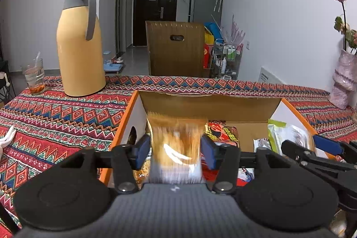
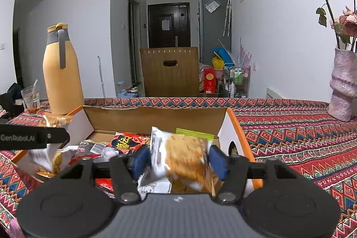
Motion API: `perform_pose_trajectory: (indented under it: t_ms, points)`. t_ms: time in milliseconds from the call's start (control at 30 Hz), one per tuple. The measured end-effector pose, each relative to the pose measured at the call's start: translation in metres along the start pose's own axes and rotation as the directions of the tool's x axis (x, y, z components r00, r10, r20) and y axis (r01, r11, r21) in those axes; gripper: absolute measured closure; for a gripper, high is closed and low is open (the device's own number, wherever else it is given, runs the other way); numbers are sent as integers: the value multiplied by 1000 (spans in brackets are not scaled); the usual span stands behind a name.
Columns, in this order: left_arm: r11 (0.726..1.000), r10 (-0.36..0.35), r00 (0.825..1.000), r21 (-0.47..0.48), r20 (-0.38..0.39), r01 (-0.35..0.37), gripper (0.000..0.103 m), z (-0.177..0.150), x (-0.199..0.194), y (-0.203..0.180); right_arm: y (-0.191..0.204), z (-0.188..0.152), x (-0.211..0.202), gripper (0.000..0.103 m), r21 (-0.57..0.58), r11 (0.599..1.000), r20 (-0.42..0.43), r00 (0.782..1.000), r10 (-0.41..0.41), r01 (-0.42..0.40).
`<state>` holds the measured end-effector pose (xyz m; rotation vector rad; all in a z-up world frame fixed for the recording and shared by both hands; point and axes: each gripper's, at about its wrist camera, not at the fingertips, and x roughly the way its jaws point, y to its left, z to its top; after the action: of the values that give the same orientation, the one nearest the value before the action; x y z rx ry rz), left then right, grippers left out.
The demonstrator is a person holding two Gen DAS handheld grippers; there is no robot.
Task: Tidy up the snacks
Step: 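Carry both cracker packets over the open box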
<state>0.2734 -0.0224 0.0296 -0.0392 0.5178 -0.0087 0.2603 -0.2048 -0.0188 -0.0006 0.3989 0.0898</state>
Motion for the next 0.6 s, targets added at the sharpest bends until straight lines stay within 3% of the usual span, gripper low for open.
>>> perform_pose_trajectory:
  t_ms: [67,133,200,233,600]
  points:
    - [1000,16,1000,-13,11,-16,27,1,-1,2,-1,0,-1,31,5,1000,2,1000,-6,6]
    - [999,30,999,-20,20,-29,19,1,-2,3,-3,0,-2,10,12,1000,3,1000,-15,15]
    - [999,35,999,-29,24,-35,3,2,-3,4,-4,0,-3,0,20,1000,5,1000,-25,25]
    - [998,46,998,-36,32,-45,0,2,-4,5,-5,0,-3,0,24,999,6,1000,-27,26]
    - [997,56,998,-56,32,-54,0,4,-7,8,-7,1,-5,0,35,999,6,999,-40,40]
